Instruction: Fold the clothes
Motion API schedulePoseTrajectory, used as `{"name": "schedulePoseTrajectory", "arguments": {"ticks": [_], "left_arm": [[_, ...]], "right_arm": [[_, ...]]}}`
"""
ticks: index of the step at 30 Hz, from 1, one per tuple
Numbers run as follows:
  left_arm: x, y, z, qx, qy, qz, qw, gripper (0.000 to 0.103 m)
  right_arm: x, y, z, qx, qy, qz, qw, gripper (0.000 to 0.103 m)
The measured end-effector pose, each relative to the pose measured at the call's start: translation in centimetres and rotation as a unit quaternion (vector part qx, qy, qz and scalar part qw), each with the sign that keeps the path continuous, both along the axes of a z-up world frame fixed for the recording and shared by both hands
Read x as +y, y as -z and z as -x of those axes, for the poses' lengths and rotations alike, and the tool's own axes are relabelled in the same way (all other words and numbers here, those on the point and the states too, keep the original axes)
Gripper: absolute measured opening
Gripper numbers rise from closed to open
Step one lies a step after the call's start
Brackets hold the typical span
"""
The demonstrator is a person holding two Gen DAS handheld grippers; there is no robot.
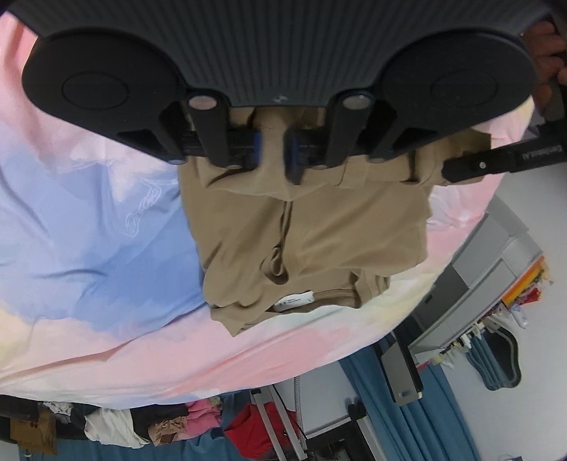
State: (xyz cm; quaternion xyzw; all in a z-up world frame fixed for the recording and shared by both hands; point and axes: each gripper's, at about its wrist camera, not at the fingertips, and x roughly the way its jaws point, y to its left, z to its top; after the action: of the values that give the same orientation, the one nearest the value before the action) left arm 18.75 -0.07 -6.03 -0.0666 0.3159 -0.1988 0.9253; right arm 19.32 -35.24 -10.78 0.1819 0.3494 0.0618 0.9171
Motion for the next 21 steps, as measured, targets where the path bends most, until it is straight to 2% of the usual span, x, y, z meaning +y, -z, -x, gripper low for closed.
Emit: {"name": "schedulePoseTrajectory", "arguments": {"ticks": [1,2,3,4,6,10,13,19,21], "left_arm": [[0.0,-0.1,0.2,-0.005,-0.001,-0.003,1.0,0.035],[0.1,-0.2,0.4,-0.009,-0.002,-0.006,0.9999,0.044],[0.1,-0.3,0.7,-0.014,-0.003,-0.009,0.9999,0.06],[0.2,-0.4,0.9,-0.018,-0.005,-0.012,0.9998,0.066],[0.3,-0.7,1.5,-0.026,-0.006,-0.015,0.9995,0.069],[0.7,-2.0,4.1,-0.057,-0.015,-0.024,0.998,0.081],[0.5,-2.9,6.6,-0.079,-0.017,-0.029,0.9963,0.084],[0.1,-3.7,11.4,-0.093,-0.014,-0.03,0.9951,0.095],[0.1,-3.6,12.3,-0.072,-0.017,-0.027,0.9969,0.095]], "right_arm": [[0.2,-0.2,0.4,-0.005,-0.003,-0.005,1.0,0.055],[0.5,-0.5,1.0,-0.011,-0.005,-0.006,1.0,0.061],[0.9,-0.8,1.6,-0.018,-0.004,-0.001,1.0,0.072],[1.3,-1.1,2.2,-0.027,0.0,0.007,1.0,0.077],[2.0,-1.5,3.7,-0.04,0.005,0.014,0.999,0.076],[2.9,-2.4,6.1,-0.054,0.011,0.016,0.998,0.076],[3.5,-3.4,7.9,-0.074,0.011,0.029,0.997,0.076],[4.2,-4.8,10.9,-0.11,0.024,0.063,0.992,0.076],[4.3,-4.9,11.7,-0.116,0.029,0.072,0.99,0.076]]}}
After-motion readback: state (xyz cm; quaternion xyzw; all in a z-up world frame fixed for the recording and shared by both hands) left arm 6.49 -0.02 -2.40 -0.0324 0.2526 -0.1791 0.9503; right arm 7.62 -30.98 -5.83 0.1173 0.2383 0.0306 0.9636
